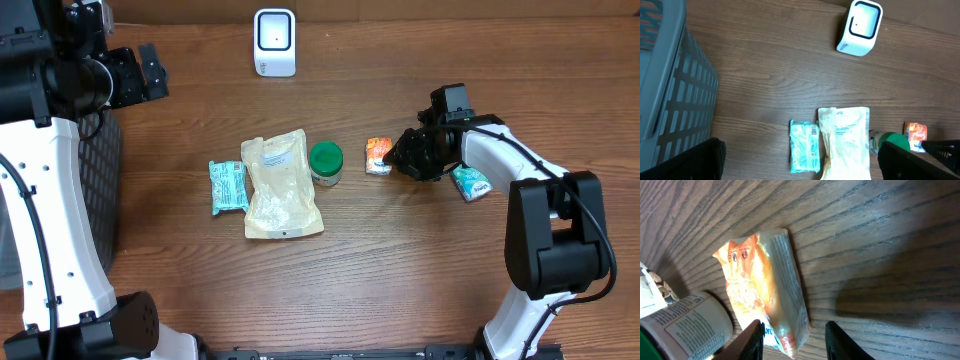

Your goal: Scan the item barcode

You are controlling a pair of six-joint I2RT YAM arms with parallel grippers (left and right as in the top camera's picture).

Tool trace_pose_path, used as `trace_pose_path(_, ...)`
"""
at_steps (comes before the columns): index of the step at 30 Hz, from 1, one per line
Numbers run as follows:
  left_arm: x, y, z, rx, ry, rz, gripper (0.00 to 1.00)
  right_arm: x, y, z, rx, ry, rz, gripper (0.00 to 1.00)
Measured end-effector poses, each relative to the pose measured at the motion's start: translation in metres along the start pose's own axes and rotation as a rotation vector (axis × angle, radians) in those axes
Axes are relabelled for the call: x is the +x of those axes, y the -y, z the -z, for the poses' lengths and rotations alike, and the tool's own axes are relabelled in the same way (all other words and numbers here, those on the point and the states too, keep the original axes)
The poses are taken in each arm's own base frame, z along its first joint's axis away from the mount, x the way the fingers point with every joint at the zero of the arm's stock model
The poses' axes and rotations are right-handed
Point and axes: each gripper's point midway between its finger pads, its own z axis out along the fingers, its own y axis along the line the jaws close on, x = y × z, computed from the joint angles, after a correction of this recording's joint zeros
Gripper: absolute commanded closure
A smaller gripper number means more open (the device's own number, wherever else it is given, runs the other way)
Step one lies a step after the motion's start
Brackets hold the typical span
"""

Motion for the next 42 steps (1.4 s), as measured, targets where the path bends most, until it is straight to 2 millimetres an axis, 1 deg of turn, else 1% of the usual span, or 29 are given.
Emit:
trace_pose_path(3,0.000,0.000,0.000,0.000,0.000,0.000,0.00,0.000,0.000,-0.001,0.000,-0.002,0.003,0.69)
trace_pose_path(5,0.000,0.000,0.000,0.000,0.000,0.000,0.00,0.000,0.002,-0.004,0.003,-0.007,0.003,0.72)
trace_pose_path(8,0.000,0.000,0.000,0.000,0.000,0.000,0.01,0.003,0.007,-0.011,0.010,-0.027,-0.008,0.73)
trace_pose_path(12,0.000,0.000,0.000,0.000,0.000,0.000,0.01,0.002,0.003,-0.014,-0.009,-0.039,-0.007,0.73)
trace_pose_path(15,0.000,0.000,0.000,0.000,0.000,0.000,0.00,0.002,0.002,-0.016,-0.018,-0.045,-0.007,0.82)
trace_pose_path(16,0.000,0.000,0.000,0.000,0.000,0.000,0.01,0.002,0.002,-0.016,-0.018,-0.047,-0.008,0.87)
trace_pose_path(17,0.000,0.000,0.000,0.000,0.000,0.000,0.00,0.003,0.001,-0.017,-0.020,-0.050,-0.006,0.94)
trace_pose_path(18,0.000,0.000,0.000,0.000,0.000,0.000,0.01,0.003,0.000,-0.017,-0.025,-0.051,-0.006,0.96)
trace_pose_path(27,0.000,0.000,0.000,0.000,0.000,0.000,0.00,0.010,-0.013,-0.017,-0.089,-0.092,0.011,0.96)
trace_pose_path(30,0.000,0.000,0.000,0.000,0.000,0.000,0.00,0.014,-0.021,-0.010,-0.153,-0.125,0.023,0.96)
trace_pose_path(32,0.000,0.000,0.000,0.000,0.000,0.000,0.00,0.014,-0.028,0.002,-0.206,-0.129,0.030,0.96)
trace_pose_path(34,0.000,0.000,0.000,0.000,0.000,0.000,0.00,0.011,-0.042,0.024,-0.284,-0.110,0.047,0.96)
trace_pose_path(38,0.000,0.000,0.000,0.000,0.000,0.000,0.01,0.007,-0.078,0.091,-0.483,-0.048,0.116,0.96)
trace_pose_path(39,0.000,0.000,0.000,0.000,0.000,0.000,0.00,0.008,-0.084,0.103,-0.521,-0.040,0.130,0.96)
trace_pose_path(41,0.000,0.000,0.000,0.000,0.000,0.000,0.01,0.013,-0.103,0.134,-0.646,-0.036,0.182,0.96)
trace_pose_path(42,0.000,0.000,0.000,0.000,0.000,0.000,0.01,0.015,-0.111,0.143,-0.695,-0.041,0.203,0.96)
